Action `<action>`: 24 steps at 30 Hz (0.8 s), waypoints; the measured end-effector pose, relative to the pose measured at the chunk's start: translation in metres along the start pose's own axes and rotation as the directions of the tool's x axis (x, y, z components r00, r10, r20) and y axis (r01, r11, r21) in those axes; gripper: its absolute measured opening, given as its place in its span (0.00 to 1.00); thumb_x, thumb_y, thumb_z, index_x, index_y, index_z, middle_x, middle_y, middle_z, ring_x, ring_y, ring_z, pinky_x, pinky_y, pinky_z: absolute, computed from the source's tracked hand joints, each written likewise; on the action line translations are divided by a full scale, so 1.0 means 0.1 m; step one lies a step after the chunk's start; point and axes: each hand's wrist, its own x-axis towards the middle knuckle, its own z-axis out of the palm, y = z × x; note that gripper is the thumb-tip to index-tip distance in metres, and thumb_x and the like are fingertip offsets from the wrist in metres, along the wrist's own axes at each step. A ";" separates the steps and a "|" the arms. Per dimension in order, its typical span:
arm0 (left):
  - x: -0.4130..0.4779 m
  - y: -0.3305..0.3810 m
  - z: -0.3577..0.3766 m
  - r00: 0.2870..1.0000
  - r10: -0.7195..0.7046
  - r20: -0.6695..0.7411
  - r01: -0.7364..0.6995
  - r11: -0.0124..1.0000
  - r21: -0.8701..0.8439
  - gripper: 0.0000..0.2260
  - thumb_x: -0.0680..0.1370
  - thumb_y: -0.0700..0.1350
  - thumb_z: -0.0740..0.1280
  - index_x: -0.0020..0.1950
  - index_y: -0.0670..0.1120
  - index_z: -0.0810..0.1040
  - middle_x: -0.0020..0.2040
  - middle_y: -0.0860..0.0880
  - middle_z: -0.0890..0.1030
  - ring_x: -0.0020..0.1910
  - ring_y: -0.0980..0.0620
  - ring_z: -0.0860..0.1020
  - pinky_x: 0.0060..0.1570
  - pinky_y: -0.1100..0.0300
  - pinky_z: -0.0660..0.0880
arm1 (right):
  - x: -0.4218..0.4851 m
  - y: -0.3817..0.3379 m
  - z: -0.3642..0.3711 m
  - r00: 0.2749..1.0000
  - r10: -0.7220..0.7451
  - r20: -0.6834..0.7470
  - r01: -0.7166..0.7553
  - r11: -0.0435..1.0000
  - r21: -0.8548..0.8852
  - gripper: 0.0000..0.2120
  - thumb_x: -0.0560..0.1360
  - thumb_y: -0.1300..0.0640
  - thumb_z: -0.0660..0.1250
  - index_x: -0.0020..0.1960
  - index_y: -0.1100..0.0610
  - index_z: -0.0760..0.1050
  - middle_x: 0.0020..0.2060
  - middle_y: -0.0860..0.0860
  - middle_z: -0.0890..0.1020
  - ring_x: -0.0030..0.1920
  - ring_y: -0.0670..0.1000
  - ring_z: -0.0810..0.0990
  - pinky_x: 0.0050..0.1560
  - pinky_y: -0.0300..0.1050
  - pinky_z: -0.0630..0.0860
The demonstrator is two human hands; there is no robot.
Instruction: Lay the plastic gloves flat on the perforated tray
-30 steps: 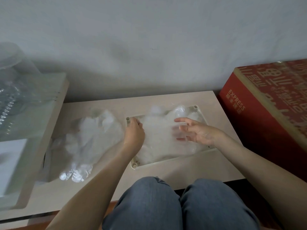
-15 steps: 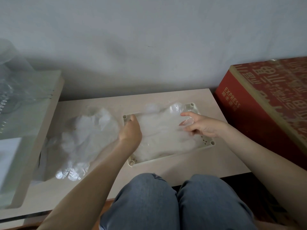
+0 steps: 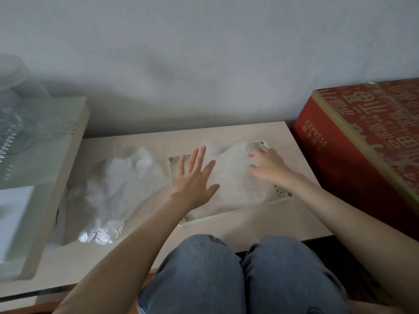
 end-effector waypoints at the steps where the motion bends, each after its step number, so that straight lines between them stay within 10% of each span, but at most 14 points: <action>1: 0.01 0.00 0.04 0.999 0.014 0.048 -0.014 1.000 0.001 0.32 0.79 0.65 0.50 0.79 0.52 0.47 0.77 0.44 0.32 0.76 0.44 0.34 0.72 0.41 0.36 | -0.01 -0.05 0.05 0.996 -0.078 -0.037 0.077 0.996 -0.042 0.22 0.78 0.54 0.60 0.71 0.55 0.66 0.72 0.52 0.65 0.73 0.56 0.59 0.69 0.47 0.58; 5: 0.05 0.02 0.22 0.976 -0.009 0.218 0.013 1.000 -0.017 0.34 0.79 0.67 0.45 0.79 0.53 0.38 0.77 0.46 0.31 0.76 0.47 0.32 0.73 0.43 0.34 | -0.11 -0.18 0.34 0.940 -0.324 0.109 0.336 0.935 -0.115 0.28 0.81 0.46 0.55 0.78 0.52 0.52 0.78 0.51 0.49 0.77 0.52 0.46 0.73 0.46 0.45; 11: 0.06 0.03 0.34 0.958 -0.052 0.283 0.075 0.995 -0.072 0.33 0.78 0.67 0.42 0.77 0.53 0.33 0.77 0.47 0.32 0.76 0.48 0.34 0.74 0.46 0.36 | -0.05 -0.04 0.63 0.920 -0.248 0.303 0.319 0.924 -0.210 0.31 0.82 0.41 0.44 0.76 0.48 0.31 0.76 0.50 0.33 0.75 0.50 0.31 0.74 0.50 0.34; 24: 0.00 -0.08 0.27 0.978 -0.042 0.202 0.077 0.983 -0.167 0.29 0.81 0.63 0.43 0.78 0.54 0.37 0.77 0.46 0.33 0.76 0.48 0.33 0.74 0.47 0.36 | -0.02 0.05 0.53 0.976 -0.189 0.110 0.209 0.952 -0.225 0.29 0.80 0.38 0.42 0.78 0.44 0.39 0.77 0.48 0.35 0.75 0.49 0.31 0.73 0.52 0.31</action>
